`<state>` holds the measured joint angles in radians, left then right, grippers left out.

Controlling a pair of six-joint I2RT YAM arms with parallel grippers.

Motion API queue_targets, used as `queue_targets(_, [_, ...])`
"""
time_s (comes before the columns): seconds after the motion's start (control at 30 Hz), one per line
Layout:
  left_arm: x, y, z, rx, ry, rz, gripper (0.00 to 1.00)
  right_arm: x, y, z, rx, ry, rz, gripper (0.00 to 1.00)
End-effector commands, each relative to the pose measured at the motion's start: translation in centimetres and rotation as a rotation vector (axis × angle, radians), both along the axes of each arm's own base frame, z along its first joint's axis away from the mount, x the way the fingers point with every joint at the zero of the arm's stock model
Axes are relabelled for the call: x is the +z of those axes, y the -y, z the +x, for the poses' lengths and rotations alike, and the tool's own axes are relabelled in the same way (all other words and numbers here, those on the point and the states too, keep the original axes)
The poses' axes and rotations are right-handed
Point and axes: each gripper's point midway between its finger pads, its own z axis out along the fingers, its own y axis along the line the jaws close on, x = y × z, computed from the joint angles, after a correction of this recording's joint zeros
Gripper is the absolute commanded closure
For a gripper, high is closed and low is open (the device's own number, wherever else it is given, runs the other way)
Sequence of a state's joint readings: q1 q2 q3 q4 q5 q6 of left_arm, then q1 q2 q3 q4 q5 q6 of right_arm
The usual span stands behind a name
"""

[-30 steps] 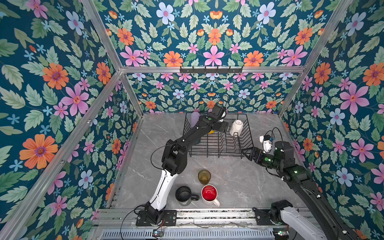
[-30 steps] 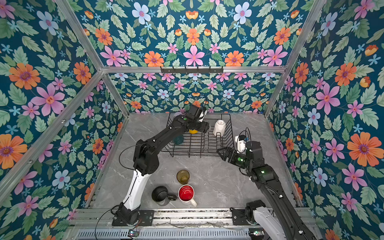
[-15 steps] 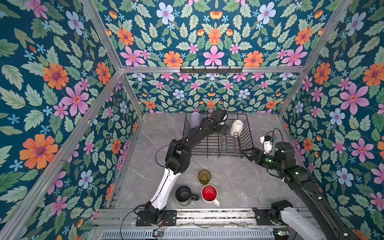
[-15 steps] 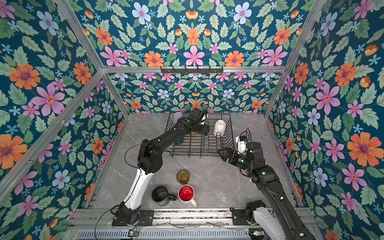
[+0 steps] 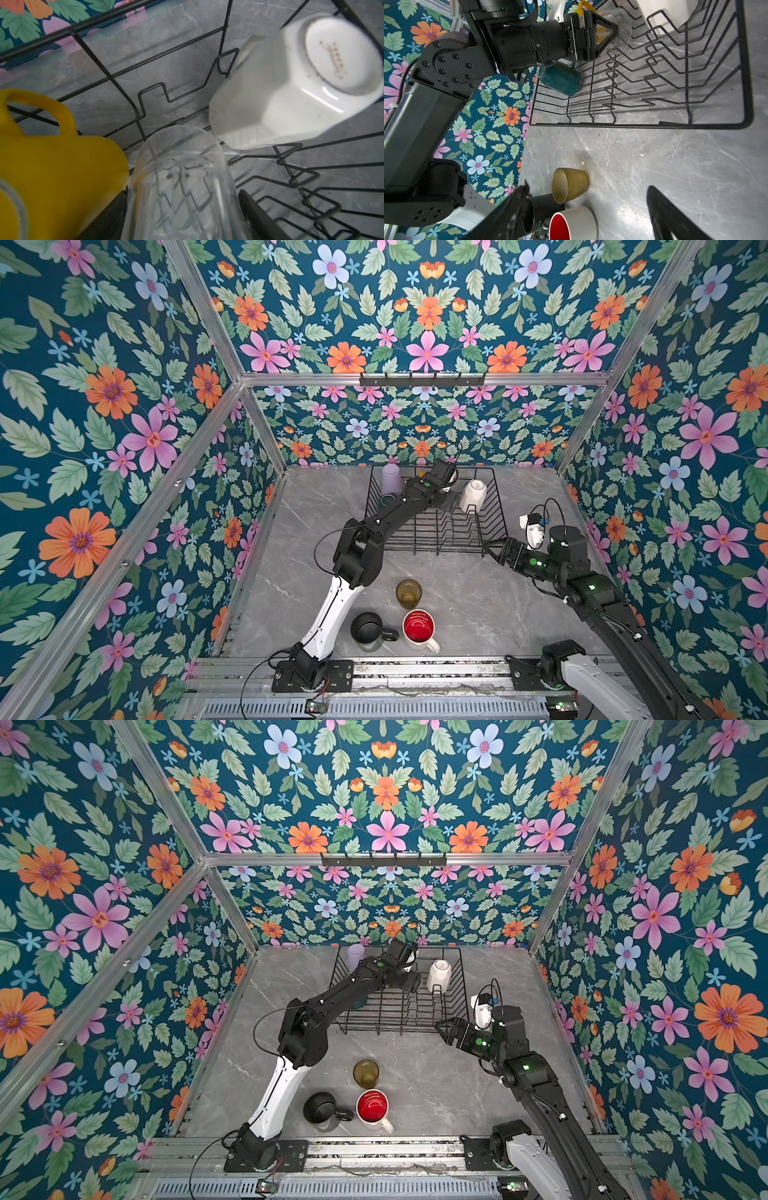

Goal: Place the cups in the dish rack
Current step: 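Press the clear glass down into the rack slot beside the white mug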

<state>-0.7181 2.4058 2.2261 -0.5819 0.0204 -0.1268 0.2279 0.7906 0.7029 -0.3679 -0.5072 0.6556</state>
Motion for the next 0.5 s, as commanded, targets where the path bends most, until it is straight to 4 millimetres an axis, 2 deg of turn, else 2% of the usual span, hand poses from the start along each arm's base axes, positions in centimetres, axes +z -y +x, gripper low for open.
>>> queue_targets(0.0, [-0.3,0.2,0.4,-0.006,0.02,0.004,0.19,0.5,-0.1,0.2,0.003,0.024,0.01,0.11])
queue_targets(0.1, [-0.1,0.2,0.5,0.002,0.03,0.002,0.12,0.5,-0.1,0.1,0.003,0.024,0.012,0.11])
queue_targets(0.27, [0.1,0.0,0.7,0.011,0.041,0.003,0.08,0.5,-0.1,0.1,0.003,0.024,0.012,0.11])
queue_targets(0.37, [0.4,0.1,0.7,0.009,0.049,-0.006,0.08,0.4,-0.1,0.1,0.002,0.024,0.011,0.11])
queue_targets(0.47, [0.9,0.2,0.7,0.008,0.058,-0.024,0.13,0.5,-0.1,0.1,0.001,0.024,0.013,0.11])
